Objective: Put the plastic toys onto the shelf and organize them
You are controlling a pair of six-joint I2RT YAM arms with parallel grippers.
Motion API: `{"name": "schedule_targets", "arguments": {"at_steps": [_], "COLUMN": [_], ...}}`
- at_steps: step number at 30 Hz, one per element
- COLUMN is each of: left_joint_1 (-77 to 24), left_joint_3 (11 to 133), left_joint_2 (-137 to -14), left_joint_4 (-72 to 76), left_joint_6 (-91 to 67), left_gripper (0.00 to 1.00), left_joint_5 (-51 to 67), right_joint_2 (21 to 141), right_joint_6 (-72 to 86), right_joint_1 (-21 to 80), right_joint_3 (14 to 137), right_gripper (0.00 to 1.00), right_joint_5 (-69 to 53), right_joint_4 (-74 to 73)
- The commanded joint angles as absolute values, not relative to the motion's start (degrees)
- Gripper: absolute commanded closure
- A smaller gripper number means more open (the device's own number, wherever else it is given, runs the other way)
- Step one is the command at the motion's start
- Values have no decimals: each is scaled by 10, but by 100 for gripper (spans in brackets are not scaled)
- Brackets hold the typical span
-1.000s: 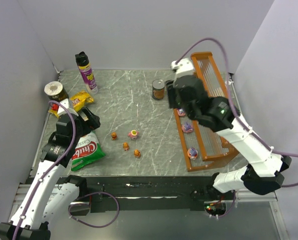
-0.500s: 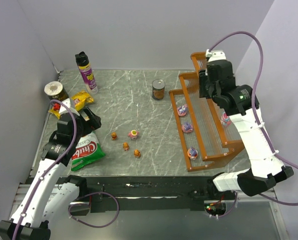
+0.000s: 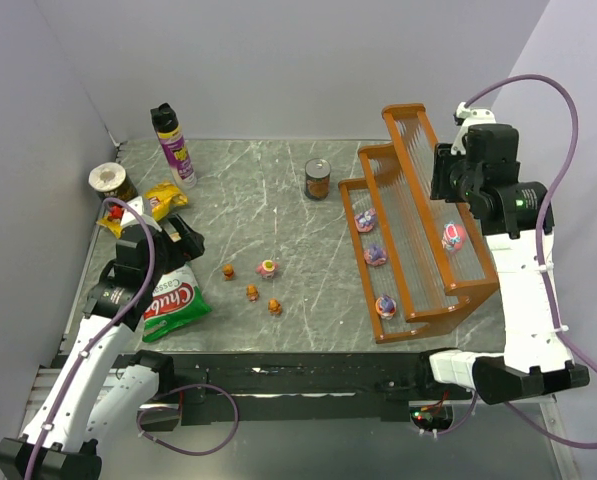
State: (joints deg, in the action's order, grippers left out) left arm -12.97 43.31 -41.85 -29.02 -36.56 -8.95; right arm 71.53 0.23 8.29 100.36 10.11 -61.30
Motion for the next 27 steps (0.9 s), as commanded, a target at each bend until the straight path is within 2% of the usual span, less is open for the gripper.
{"name": "schedule_targets", "arguments": {"at_steps": [1,12,27], "left_joint_1": [-127,-127,-125], "left_joint_3": [444,445,446], "left_joint_2": [-417,-425,-431], "left_joint_4": [-281,-280,-280], "left_joint_6": [-355,-352,-350], "left_gripper": [4,4,4], "left_joint_5": [-81,-74,-70], "right_joint_2": [714,747,758], "right_joint_6": [-35,-83,-91], "right_joint_1": [56,17,16], "right_joint_3": [1018,1034,1034], "right_gripper": [100,100,100], "right_joint_5": [14,-47,-25], "right_joint_4": [-607,-625,-631]}}
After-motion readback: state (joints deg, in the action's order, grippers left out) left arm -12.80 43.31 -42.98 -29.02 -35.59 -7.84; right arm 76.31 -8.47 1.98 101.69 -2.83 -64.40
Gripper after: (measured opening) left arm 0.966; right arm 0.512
